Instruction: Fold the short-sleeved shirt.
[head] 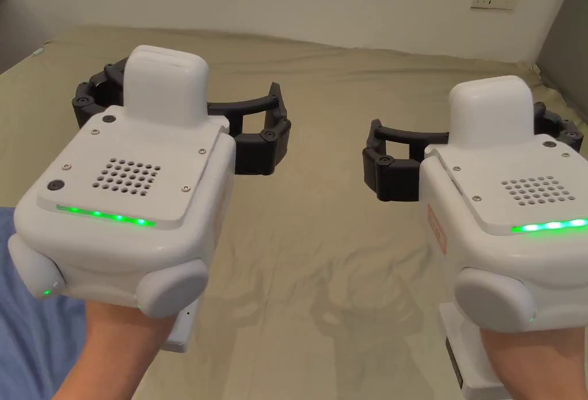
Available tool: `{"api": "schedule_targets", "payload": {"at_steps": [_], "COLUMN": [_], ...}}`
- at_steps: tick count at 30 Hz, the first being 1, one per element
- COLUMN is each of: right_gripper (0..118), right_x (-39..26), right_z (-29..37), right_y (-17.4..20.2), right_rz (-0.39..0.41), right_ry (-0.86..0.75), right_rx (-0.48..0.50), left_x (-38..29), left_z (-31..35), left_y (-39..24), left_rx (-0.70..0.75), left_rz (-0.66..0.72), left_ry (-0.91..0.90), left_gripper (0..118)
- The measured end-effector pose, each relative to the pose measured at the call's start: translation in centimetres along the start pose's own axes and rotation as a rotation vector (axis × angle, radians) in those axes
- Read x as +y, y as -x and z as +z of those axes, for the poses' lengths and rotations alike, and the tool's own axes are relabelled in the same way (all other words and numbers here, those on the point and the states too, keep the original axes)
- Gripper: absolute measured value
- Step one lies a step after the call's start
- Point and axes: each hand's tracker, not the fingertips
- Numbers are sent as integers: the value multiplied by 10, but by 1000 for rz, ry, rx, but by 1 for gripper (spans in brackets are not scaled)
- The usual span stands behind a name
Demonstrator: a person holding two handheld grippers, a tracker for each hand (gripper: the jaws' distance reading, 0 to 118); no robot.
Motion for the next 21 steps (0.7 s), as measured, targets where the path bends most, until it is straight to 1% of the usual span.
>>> {"api": "schedule_targets", "payload": {"at_steps": [3,4,5,6,7,8,9,10,12,14,16,21], "right_gripper": [118,118,115,103,57,11,1,1,2,1,1,1], "right_x": [0,0,1,1,2,2,1,-1,-4,-8,-7,-4], "right_z": [3,4,4,5,5,5,3,4,3,2,5,6], "right_y": [-6,-9,-11,-13,-15,-13,-12,-10,-7,-2,-7,-8], "right_rz": [-52,-80,-106,-121,-113,-108,-77,-57,-54,-63,-43,-41], "right_ry": [-7,-6,-3,-1,-2,-2,-2,-25,-10,0,1,-11], "right_rx": [15,28,47,67,65,55,2,-17,33,28,22,32], "left_x": [1,2,3,3,3,3,3,2,2,-1,-5,-6], "left_z": [-1,-2,-2,-2,-3,-4,-5,-5,-7,-8,-6,1], "left_y": [-2,-3,-4,-6,-9,-10,-12,-12,-15,-19,-25,-23], "left_rx": [-7,-13,-11,0,9,18,14,-26,-84,-69,-62,-41], "left_rz": [2,-4,-10,-21,-33,-45,-45,-33,-19,-44,-62,-67], "left_ry": [20,32,37,34,24,29,29,29,60,65,63,65], "left_gripper": [117,110,95,64,14,0,0,0,0,0,0,0]}}
